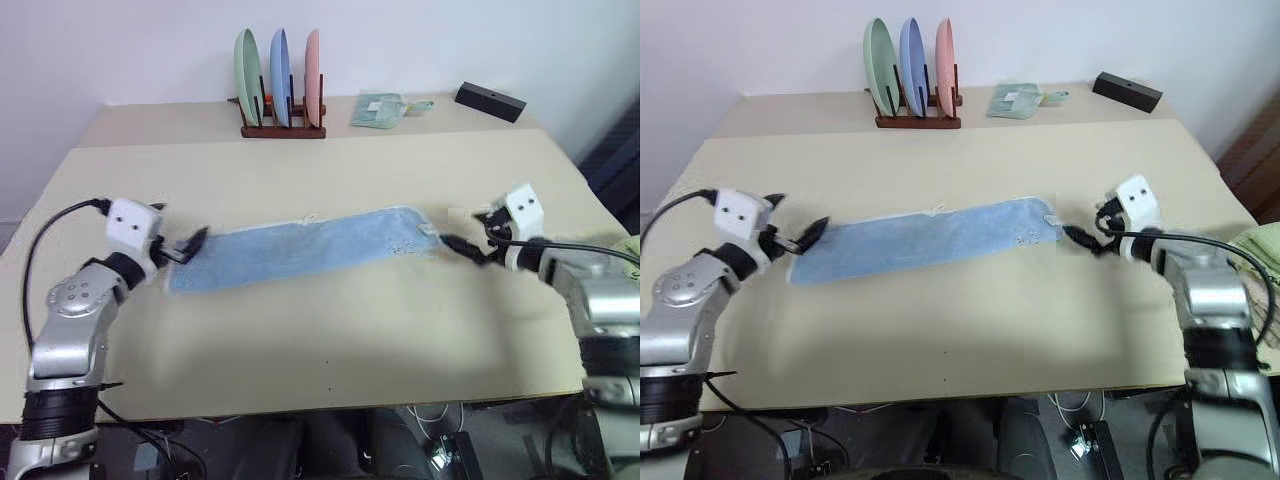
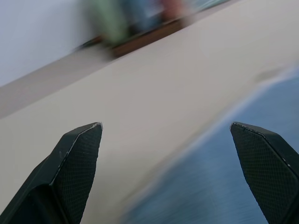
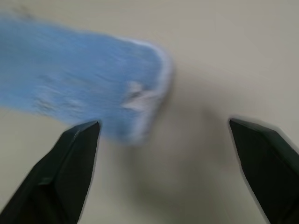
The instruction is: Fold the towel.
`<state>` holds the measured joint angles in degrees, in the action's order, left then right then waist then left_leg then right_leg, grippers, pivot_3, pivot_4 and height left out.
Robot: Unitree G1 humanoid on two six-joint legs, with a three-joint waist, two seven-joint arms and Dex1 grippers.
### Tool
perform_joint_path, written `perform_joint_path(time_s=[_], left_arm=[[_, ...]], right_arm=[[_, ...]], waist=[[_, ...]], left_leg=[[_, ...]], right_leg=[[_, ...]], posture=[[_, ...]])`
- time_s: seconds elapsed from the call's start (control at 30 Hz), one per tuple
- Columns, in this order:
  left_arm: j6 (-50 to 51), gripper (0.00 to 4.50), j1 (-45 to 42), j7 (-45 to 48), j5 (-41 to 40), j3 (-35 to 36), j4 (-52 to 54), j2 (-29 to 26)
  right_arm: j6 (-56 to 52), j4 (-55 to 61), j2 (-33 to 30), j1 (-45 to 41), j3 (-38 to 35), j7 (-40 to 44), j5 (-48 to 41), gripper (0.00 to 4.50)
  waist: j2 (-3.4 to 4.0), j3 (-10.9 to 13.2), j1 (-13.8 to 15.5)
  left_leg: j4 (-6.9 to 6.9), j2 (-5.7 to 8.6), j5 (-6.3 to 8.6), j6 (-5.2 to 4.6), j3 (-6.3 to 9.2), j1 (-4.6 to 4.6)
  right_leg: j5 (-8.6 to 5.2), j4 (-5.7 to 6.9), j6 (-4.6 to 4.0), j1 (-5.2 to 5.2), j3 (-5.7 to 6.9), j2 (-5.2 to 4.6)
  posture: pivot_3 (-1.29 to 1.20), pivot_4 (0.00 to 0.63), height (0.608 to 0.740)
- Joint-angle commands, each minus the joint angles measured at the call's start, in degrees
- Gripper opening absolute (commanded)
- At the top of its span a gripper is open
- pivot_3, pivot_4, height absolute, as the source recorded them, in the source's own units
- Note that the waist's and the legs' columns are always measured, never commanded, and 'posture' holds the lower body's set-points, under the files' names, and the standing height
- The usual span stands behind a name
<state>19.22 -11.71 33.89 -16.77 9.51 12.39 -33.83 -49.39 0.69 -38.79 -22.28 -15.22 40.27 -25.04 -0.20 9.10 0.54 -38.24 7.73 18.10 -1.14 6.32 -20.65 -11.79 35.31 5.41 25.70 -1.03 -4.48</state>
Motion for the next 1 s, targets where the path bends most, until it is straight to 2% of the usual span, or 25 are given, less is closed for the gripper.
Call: perform_joint_path(time_s=[0.03,0.2,0.4,0.53,0.63,0.73,0.97,1.0], left_arm=[[1.96,4.50,-1.41,4.53,-2.51,-7.49,7.66,1.40],[3.16,4.50,-3.51,7.99,-3.39,-15.35,10.46,4.43],[2.57,4.50,-4.35,9.54,-4.14,-17.02,9.30,6.47],[1.80,4.50,-3.37,10.01,-3.94,-16.68,9.43,6.29],[1.59,4.50,-2.66,9.86,-3.93,-16.01,9.52,6.07],[1.48,4.50,-1.32,8.72,-3.83,-14.32,9.76,5.85],[3.30,4.50,0.71,5.71,-4.08,-11.92,12.15,5.40],[3.30,4.50,1.05,5.42,-4.13,-11.74,12.38,5.37]], right_arm=[[-16.95,9.42,5.67,1.05,-10.80,-7.47,-11.29,4.47],[-29.21,14.19,17.21,0.55,-18.73,-18.25,-16.84,4.47],[-31.25,9.32,32.36,-7.27,-28.33,-34.89,-15.33,4.47],[-29.28,4.93,37.31,-12.05,-33.39,-42.50,-14.99,4.47],[-26.97,1.78,38.34,-14.44,-35.21,-46.06,-14.87,4.47],[-21.11,-4.86,38.21,-17.23,-35.84,-49.18,-13.70,3.67],[-17.05,-6.12,37.14,-16.71,-33.00,-50.54,-15.65,0.04],[-16.80,-5.75,36.97,-16.34,-32.74,-50.63,-16.08,0.04]], waist=[[-0.01,-0.01,0.08],[0.00,-0.02,0.11],[0.05,-0.05,-0.05],[0.06,-0.06,0.11],[0.08,-0.07,0.06],[0.09,-0.08,-0.25],[0.09,-0.10,-0.63],[0.09,-0.10,-0.64]], left_leg=[[0.01,-0.02,0.00,0.00,0.00,0.15],[0.01,-0.04,0.01,-0.01,0.02,0.25],[0.02,-0.05,-0.03,0.04,-0.01,0.26],[0.02,-0.03,-0.02,0.03,0.00,0.23],[0.02,-0.02,-0.02,0.02,0.00,0.25],[0.02,-0.03,-0.03,0.03,-0.01,0.28],[0.04,-0.04,-0.03,0.02,0.00,0.28],[0.04,-0.04,-0.03,0.02,0.01,0.29]], right_leg=[[0.02,0.01,0.00,-0.13,-0.01,0.01],[0.01,-0.01,0.00,-0.25,0.02,0.02],[0.01,0.05,-0.01,-0.18,0.01,0.06],[0.01,0.02,-0.01,-0.17,0.03,0.05],[0.01,0.01,-0.01,-0.20,0.02,0.05],[0.01,0.02,-0.01,-0.20,0.02,0.06],[0.01,0.03,-0.01,-0.20,0.02,0.06],[0.01,0.03,-0.01,-0.22,0.04,0.06]], posture=[[0.00,0.150,0.737],[0.00,0.150,0.737],[0.00,0.150,0.737],[0.00,0.150,0.737],[0.00,0.150,0.737],[0.00,0.150,0.737],[0.00,0.150,0.737],[0.00,0.150,0.737]])
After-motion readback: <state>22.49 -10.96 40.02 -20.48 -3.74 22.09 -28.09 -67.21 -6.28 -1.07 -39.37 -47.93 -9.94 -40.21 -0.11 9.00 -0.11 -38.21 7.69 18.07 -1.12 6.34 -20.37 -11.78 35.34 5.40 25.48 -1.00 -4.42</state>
